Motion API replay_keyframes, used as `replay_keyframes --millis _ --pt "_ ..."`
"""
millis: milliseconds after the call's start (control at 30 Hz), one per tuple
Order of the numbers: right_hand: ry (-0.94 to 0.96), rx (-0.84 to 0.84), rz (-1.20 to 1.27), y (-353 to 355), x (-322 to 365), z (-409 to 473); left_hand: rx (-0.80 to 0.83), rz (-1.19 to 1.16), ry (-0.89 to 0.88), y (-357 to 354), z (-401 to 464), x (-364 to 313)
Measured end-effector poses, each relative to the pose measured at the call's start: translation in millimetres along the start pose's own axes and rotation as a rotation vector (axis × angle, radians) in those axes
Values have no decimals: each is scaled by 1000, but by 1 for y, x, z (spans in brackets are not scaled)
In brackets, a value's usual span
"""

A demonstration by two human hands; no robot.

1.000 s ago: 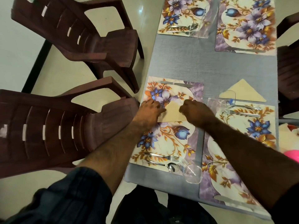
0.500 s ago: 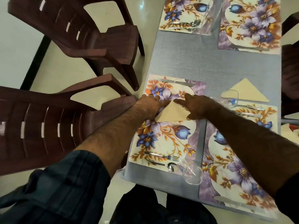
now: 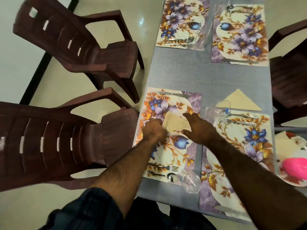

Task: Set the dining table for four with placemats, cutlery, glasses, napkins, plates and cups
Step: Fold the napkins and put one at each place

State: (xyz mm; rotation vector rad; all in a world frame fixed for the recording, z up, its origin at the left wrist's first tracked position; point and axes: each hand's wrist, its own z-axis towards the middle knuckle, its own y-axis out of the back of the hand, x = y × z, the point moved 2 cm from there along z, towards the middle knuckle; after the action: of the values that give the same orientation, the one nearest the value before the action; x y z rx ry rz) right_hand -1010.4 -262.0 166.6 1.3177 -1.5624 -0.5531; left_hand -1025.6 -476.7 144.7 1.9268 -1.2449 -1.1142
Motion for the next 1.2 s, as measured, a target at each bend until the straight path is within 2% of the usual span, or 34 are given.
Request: replay_keyframes --millis 100,200,300,433,500,567,633,700,767,1067,1200 --pt "25 -64 -11 8 1 -7 22 -133 -72 17 -9 -1" --pt "121 -147 -8 21 14 -5 75 -237 -221 38 -19 2" --pt "177 -88 103 39 34 0 165 -283 -324 70 -39 3" --pt "224 -9 340 51 58 3 258 -363 -334 113 -59 14" --pt "252 -31 435 55 71 -2 229 -559 -270 129 -68 23" --pt "242 -77 579 59 84 -12 151 -922 -130 137 -77 34" --pt "162 -104 821 57 95 -24 133 -1275 -10 136 -86 45" --pt "59 -87 1062 49 103 -36 153 -1448 54 130 -96 51" --pt "-16 -74 1165 38 110 -47 183 -1429 12 126 -106 53" --pt "-60 -27 1163 7 160 -110 297 -1110 -270 129 -127 79" --pt "-104 -101 1319 -12 202 -135 399 -961 -455 131 -141 120"
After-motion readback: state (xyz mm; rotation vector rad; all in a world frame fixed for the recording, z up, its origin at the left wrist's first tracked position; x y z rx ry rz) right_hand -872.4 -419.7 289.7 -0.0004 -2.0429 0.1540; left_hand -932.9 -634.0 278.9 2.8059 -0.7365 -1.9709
